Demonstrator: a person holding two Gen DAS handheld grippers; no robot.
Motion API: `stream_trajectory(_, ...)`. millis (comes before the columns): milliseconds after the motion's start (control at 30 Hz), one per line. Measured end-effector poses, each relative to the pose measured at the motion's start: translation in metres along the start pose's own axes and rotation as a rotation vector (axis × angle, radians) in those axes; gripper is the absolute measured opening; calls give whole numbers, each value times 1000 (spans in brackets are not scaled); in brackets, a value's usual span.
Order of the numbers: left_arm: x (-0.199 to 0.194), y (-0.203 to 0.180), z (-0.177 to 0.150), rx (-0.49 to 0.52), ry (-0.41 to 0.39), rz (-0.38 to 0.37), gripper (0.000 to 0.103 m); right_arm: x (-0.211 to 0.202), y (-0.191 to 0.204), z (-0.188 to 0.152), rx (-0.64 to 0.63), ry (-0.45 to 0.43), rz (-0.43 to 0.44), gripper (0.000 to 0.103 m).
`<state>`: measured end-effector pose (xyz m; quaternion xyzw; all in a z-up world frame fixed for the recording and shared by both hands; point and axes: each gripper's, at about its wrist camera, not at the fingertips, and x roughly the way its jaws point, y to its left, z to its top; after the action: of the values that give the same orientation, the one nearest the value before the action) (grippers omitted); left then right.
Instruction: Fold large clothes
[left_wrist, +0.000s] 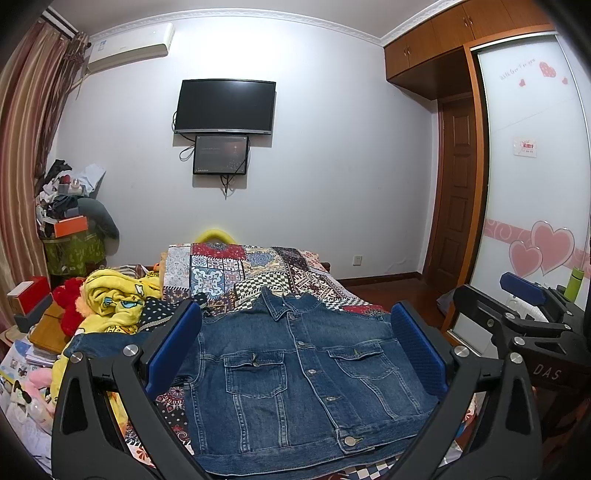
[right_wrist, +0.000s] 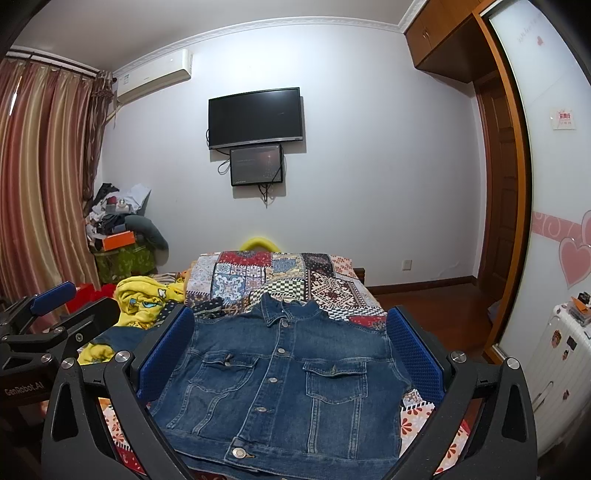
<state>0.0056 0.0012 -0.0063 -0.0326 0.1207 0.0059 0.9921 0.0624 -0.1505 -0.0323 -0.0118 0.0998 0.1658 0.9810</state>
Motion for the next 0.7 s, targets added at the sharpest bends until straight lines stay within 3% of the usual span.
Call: stream_trajectory(700,16,12,-1,-33,31,1,103,13,3,-1,-3,33,-5,103)
